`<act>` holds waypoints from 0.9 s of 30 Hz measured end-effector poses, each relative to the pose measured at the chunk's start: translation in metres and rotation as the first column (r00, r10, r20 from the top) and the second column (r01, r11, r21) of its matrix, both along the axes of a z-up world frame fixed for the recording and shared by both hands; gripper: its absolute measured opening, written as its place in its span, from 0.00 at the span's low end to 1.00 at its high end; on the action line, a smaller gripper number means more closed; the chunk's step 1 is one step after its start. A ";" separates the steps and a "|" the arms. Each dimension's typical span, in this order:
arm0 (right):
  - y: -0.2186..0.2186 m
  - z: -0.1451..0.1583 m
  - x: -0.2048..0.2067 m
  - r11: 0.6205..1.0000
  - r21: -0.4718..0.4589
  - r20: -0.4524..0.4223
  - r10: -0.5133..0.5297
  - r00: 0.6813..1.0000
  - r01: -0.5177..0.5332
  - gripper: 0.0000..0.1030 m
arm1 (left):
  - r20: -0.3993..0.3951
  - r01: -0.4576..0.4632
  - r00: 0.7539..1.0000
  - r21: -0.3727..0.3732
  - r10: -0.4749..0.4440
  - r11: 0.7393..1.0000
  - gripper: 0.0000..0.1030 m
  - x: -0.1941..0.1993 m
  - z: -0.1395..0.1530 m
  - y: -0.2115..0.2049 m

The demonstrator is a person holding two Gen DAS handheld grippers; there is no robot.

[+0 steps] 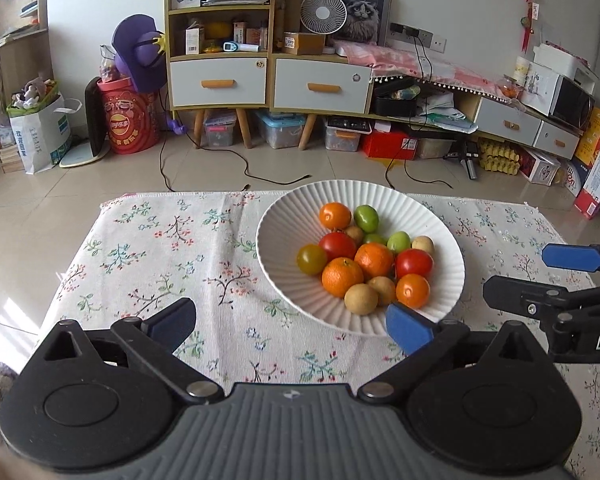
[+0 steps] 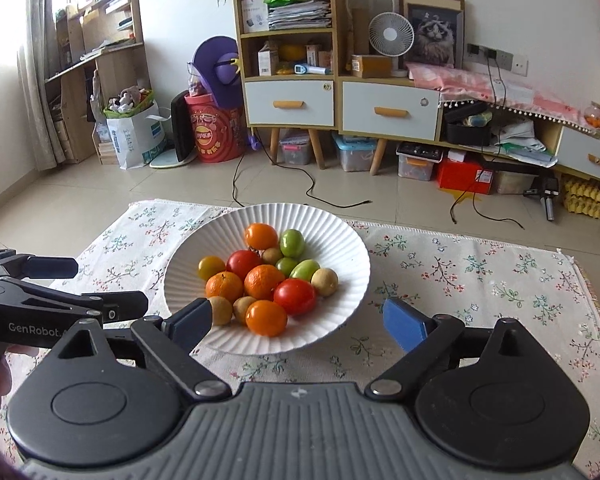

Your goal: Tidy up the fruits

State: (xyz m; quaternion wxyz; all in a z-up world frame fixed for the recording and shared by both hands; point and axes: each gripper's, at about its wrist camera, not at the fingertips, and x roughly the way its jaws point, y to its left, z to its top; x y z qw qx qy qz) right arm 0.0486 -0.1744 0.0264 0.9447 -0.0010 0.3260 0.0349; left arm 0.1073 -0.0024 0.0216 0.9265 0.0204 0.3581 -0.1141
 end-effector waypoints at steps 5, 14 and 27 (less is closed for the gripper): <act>0.001 -0.008 -0.018 0.999 0.028 -0.042 -0.019 0.999 0.020 0.91 | -0.032 -0.019 0.999 0.030 0.020 0.999 0.94 -0.022 -0.005 0.005; 0.010 -0.012 -0.044 0.999 -0.037 -0.042 -0.036 0.998 0.035 0.98 | -0.039 -0.042 0.998 0.076 0.045 0.996 0.94 -0.047 -0.011 0.009; 0.016 -0.030 -0.046 0.987 -0.106 -0.108 -0.132 0.985 0.121 0.99 | -0.079 -0.079 0.993 0.115 0.088 0.990 0.94 -0.064 -0.024 -0.005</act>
